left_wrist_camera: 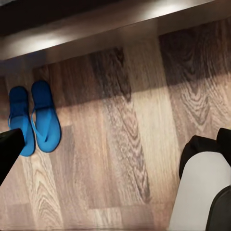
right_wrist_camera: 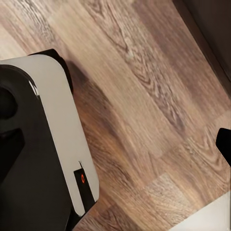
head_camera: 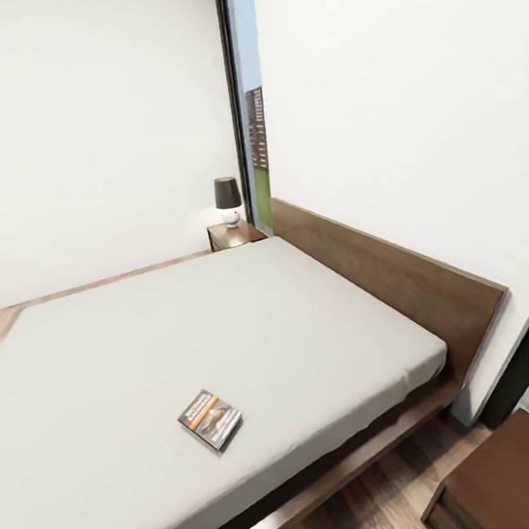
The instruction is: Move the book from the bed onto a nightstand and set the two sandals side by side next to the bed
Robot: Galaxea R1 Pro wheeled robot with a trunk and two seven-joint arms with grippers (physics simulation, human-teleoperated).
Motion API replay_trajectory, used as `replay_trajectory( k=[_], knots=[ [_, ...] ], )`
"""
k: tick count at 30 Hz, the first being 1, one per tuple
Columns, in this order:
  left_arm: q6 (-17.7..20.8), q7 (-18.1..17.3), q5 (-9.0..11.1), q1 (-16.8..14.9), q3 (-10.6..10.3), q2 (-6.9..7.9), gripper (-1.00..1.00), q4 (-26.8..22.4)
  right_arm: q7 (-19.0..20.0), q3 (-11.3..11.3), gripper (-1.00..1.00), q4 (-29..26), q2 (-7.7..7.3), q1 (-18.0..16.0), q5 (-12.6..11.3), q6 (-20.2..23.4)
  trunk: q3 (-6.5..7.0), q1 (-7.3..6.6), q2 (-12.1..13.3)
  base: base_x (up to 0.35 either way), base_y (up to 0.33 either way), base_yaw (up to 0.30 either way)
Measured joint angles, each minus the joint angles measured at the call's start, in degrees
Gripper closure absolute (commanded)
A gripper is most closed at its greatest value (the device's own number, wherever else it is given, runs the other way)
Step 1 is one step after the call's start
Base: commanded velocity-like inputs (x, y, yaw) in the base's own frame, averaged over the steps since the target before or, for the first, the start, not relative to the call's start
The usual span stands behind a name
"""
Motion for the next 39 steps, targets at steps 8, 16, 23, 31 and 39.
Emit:
replay_trajectory(
  k=[8,16,23,31,39],
  knots=[
    [0.0,0.0,-0.1,0.0,-0.02,-0.24,-1.0,-0.13,0.0,1.04,-1.0,0.0,0.0,-0.01,0.0,-0.06,-0.35,0.0,0.0,0.001,0.0,0.24],
    [0.02,0.0,-0.12,-0.01,-0.01,-0.86,-1.0,-0.01,0.01,3.41,-1.0,0.07,0.0,0.0,-0.02,-0.15,-0.52,0.0,0.0,0.0,0.0,0.082],
    [-0.01,0.0,-0.13,-0.01,0.0,-1.14,-1.0,0.06,0.01,4.13,-1.0,0.07,0.0,0.01,-0.07,-0.31,-0.54,0.0,0.0,0.0,0.0,0.013],
    [0.02,0.0,-0.13,-0.01,0.01,-1.23,-1.0,0.07,0.01,4.25,-1.0,0.14,0.02,0.02,-0.09,-0.34,-0.55,0.0,0.0,0.0,0.0,0.003],
    [0.0,0.0,-0.13,-0.01,0.0,-1.26,-1.0,0.05,0.01,4.31,-1.0,0.25,0.07,0.02,-0.09,-0.37,-0.55,-0.01,0.0,0.034,-0.015,0.001]
  ],
)
